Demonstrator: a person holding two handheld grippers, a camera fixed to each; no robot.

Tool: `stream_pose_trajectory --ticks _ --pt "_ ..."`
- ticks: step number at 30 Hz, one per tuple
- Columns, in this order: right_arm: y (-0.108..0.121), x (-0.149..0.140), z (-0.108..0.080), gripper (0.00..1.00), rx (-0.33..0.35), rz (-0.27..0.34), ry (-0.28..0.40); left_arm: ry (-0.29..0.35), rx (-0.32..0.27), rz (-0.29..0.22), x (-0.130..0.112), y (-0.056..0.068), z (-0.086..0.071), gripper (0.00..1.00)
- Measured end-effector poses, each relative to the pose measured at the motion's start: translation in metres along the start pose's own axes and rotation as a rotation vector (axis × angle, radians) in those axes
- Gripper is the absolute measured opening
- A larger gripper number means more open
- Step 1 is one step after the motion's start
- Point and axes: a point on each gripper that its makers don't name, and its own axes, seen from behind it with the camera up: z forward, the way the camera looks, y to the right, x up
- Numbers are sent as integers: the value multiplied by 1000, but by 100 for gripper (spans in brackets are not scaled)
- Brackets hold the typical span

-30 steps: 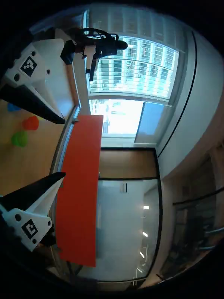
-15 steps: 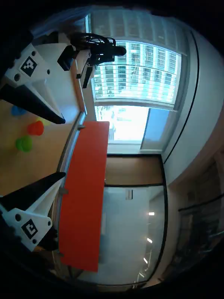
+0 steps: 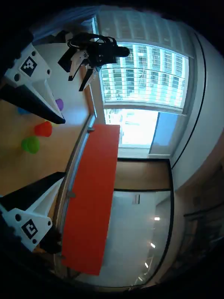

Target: Pour water

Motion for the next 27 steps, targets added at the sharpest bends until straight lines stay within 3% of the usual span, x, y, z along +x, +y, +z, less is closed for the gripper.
stream_pose_trajectory --ticks 21,27 --pt "-5 -28 8 99 19 -17 -63 -173 -34 64 -83 29 24 96" --pt "-3 -35 11 99 21 -21 -71 -228 -41 78 -105 33 32 96"
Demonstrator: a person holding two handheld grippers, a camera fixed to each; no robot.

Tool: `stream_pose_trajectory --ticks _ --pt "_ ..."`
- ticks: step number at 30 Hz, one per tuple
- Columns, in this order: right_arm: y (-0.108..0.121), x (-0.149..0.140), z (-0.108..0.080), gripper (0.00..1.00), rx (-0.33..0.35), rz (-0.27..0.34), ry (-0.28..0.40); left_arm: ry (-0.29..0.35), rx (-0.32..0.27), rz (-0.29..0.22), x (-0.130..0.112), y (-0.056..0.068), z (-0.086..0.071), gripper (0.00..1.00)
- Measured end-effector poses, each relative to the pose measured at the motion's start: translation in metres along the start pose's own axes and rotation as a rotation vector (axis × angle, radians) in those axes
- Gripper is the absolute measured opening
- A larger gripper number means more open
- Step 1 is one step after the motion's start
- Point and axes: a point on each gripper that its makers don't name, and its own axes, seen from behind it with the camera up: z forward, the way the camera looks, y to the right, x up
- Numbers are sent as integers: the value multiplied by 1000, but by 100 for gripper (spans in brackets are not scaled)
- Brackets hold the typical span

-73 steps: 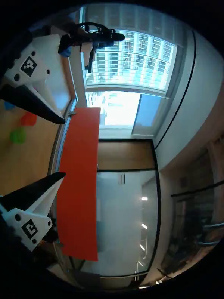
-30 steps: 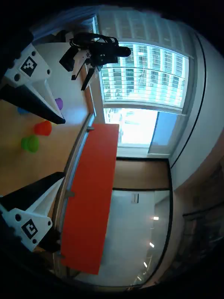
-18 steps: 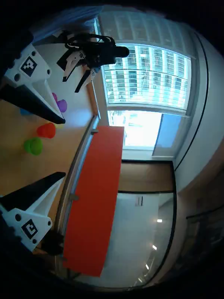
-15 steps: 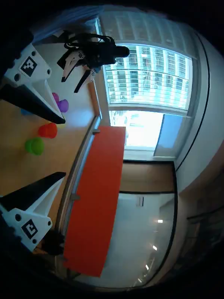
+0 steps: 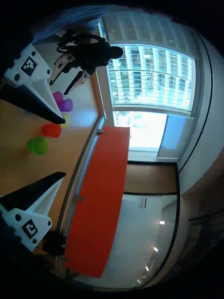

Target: Pour water

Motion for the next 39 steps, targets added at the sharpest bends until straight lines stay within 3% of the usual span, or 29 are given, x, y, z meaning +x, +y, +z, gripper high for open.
stream_pose_trajectory --ticks 15,29,39 --pt "0 -8 10 99 14 -12 -16 -99 -53 7 -37 15 25 96" --pt "5 -15 14 99 13 -28 -31 -155 -69 29 -50 24 49 97" --pt "8 -18 15 99 6 -42 -35 -172 -80 18 -54 28 68 97"
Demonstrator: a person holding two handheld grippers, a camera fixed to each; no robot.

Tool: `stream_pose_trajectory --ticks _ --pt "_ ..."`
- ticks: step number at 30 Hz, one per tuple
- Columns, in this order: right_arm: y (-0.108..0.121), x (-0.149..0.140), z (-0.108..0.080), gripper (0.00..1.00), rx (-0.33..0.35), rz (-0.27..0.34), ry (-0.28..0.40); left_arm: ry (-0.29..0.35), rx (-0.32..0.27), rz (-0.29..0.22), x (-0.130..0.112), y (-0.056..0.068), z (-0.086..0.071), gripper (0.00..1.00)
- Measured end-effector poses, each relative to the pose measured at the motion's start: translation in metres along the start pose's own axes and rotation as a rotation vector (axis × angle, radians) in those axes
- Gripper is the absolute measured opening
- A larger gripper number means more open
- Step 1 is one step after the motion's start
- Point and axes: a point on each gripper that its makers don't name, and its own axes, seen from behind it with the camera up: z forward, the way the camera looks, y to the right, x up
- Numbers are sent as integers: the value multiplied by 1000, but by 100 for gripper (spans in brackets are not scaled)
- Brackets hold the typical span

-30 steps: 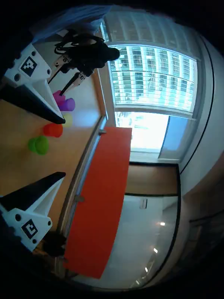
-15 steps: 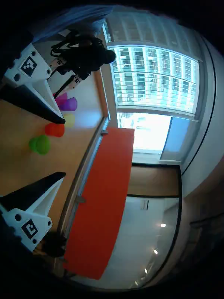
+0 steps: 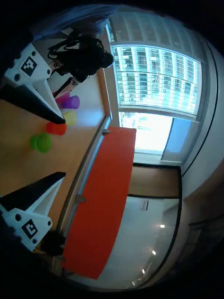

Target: Pour water

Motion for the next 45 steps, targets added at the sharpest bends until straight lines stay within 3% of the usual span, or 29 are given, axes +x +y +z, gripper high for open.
stream_pose_trajectory --ticks 23,28,45 --pt "7 -3 1 99 -13 6 2 0 -11 -48 0 3 27 96" --pt "8 -4 1 99 -16 6 4 0 -13 -55 -1 5 28 88" --pt "11 -14 2 99 -12 7 -19 26 -16 -59 4 8 19 87"
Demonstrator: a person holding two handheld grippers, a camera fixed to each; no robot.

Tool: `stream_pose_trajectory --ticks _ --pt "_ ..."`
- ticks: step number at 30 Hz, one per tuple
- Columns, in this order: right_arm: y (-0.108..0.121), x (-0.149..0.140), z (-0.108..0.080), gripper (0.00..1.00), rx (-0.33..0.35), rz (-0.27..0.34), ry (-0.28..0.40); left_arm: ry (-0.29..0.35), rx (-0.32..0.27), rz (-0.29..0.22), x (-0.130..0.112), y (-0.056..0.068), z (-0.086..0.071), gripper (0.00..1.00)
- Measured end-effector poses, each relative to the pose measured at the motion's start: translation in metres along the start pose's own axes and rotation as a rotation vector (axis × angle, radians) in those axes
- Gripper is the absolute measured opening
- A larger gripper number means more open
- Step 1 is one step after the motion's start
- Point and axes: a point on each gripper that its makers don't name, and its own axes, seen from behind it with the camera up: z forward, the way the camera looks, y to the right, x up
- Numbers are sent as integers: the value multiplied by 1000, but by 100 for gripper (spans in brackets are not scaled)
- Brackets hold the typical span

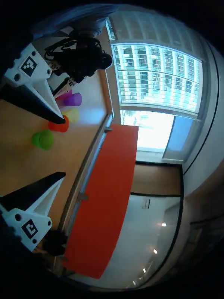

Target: Pour water

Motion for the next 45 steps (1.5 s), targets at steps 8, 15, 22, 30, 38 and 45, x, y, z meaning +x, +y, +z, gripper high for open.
stream_pose_trajectory --ticks 8,15,22,30,38,45 --pt "-2 -14 6 99 7 8 -33 43 10 2 16 0 -18 87" --pt "-4 -30 12 99 13 7 -67 97 21 3 35 -4 -37 87" --pt "-9 -45 17 99 22 12 -99 153 55 7 56 -13 -57 87" --pt "-11 -67 26 99 33 24 -143 221 74 -9 77 -20 -78 87" --pt "-14 -91 38 99 43 32 -181 280 113 -5 93 -31 -100 87" --pt "-20 -105 48 99 57 34 -206 327 140 -3 104 -38 -119 87"
